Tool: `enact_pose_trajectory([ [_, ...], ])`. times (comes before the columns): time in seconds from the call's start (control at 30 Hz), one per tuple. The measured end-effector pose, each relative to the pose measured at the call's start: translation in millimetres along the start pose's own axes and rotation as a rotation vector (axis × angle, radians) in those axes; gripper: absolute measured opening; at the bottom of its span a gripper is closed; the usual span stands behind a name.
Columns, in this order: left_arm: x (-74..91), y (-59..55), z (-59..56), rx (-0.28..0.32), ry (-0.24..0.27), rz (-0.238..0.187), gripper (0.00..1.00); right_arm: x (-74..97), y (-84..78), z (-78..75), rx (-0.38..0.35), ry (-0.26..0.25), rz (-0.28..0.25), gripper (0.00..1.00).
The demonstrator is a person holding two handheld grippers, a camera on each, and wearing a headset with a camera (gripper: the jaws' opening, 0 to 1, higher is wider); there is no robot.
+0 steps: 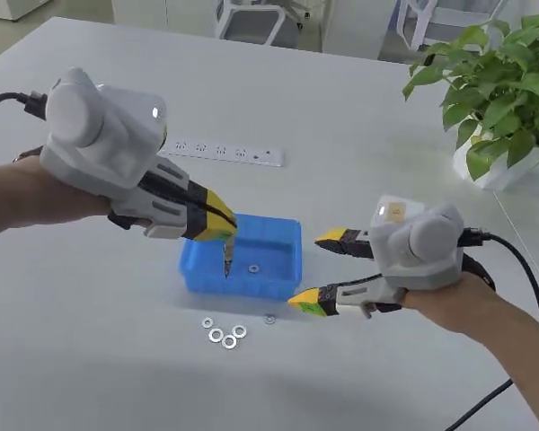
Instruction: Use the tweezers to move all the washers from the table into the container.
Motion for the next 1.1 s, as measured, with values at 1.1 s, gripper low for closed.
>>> enact_pose_trajectory([
  [1.1,-39.3,-26.2,-48.9,-0.005,-0.108,-0.011,0.05,-17.3,-20.0,53.7,0.014,0.081,0.012,0.66],
])
Point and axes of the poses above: the centre of the closed fingertips' face, and the gripper's own axes: x roughly backward along the fingers, z roughly to its left, y roughly out of its top, the point moved 1 cm from there along x, roughly backward along the fingers, and after that the axes turned 14 degrees about z, right-handed, at the moved point
